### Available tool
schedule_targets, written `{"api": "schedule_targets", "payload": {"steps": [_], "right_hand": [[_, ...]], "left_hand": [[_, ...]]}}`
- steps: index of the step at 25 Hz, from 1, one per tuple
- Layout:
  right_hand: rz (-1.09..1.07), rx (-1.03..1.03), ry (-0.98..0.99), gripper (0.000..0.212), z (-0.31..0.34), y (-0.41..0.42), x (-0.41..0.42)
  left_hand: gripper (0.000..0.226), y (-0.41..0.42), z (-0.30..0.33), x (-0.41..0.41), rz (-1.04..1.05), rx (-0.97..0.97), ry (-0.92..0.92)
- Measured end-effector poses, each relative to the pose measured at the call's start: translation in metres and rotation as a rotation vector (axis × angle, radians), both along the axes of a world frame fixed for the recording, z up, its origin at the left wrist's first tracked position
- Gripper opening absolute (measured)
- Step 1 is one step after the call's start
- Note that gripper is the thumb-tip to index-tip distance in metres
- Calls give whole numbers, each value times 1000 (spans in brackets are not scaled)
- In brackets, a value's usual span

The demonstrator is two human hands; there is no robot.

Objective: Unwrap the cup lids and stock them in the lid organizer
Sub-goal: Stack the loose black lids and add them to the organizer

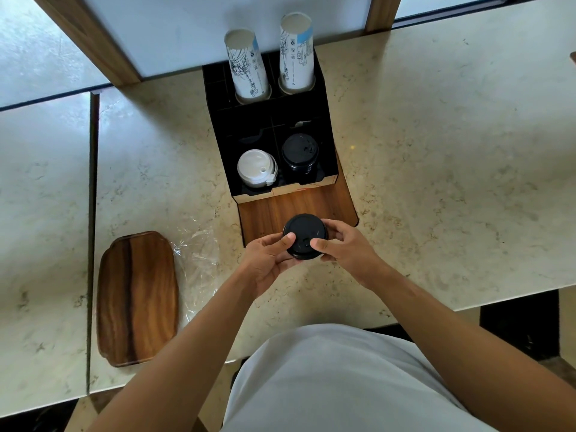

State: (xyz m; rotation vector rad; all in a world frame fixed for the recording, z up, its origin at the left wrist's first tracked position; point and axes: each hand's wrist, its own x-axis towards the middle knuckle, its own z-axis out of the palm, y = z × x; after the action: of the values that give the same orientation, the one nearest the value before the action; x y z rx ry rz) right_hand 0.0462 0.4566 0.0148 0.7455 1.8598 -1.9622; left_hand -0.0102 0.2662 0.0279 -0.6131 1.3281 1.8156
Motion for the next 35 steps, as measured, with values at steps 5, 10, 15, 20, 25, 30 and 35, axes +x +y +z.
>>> {"api": "schedule_targets", "payload": {"steps": [5, 10, 15, 20, 25, 30, 35], "right_hand": [[9, 7, -10, 66, -1, -1, -8], [-16, 59, -35, 50, 1, -7, -21], [-118, 103, -69, 41, 9, -9, -35], [-125, 163, -40, 40, 17, -2, -54], [-72, 233, 56, 33, 30, 10, -77], [-27, 248, 89, 41, 40, 26, -110], [-102, 396, 149, 42, 49, 35, -148]], "left_hand": [[38, -2, 2, -5, -27, 36, 2], [55, -1, 2, -11, -7, 7, 17], [49, 3, 2, -18, 39, -54, 51], [28, 4, 3, -39, 13, -97, 108], [25, 12, 11, -64, -18, -197, 231], [32, 28, 23, -89, -28, -288, 337], [15, 45, 35, -116, -14, -316, 351]]}}
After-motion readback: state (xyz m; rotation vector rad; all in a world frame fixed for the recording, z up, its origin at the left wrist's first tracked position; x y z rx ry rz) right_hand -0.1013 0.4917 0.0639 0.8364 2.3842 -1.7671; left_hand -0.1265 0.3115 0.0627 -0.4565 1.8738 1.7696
